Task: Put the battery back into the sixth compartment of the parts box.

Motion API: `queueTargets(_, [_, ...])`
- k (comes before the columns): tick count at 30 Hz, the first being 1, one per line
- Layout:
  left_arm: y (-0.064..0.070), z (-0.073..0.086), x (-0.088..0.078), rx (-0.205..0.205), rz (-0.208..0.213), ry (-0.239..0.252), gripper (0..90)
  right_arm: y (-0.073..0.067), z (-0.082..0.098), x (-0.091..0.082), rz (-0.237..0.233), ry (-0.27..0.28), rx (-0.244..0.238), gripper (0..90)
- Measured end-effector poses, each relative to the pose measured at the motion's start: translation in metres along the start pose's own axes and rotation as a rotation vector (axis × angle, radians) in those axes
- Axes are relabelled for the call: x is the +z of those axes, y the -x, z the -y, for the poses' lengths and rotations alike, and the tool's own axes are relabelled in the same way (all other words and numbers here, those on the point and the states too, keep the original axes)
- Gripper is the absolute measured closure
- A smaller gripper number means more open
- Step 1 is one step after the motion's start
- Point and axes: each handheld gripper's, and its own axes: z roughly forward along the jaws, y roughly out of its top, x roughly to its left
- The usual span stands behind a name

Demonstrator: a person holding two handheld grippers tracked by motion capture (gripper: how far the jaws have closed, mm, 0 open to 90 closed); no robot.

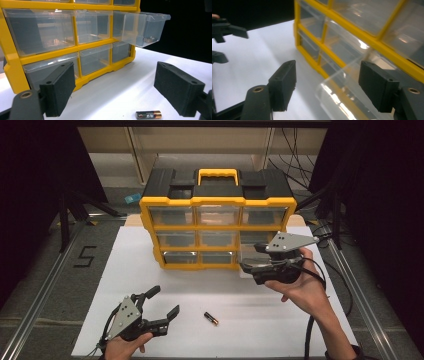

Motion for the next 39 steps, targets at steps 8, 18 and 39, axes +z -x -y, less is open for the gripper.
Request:
queueTargets(8, [0.000, 0.000, 0.000, 0.000, 0.000, 0.001, 16.7, -0.027, -0.003, 0.015, -0.069, -0.027, -0.061, 30.8])
queueTargets(18, [0.000, 0.000, 0.000, -0.001, -0.001, 0.002, 16.7, -0.049, 0.003, 0.035, -0.128, -0.080, -0.096, 29.0])
queueTargets(39, [0.000, 0.000, 0.000, 0.000, -0.002, 0.004, 16.7, -0.078, 0.039, 0.093, -0.215, -0.312, -0.137, 30.8])
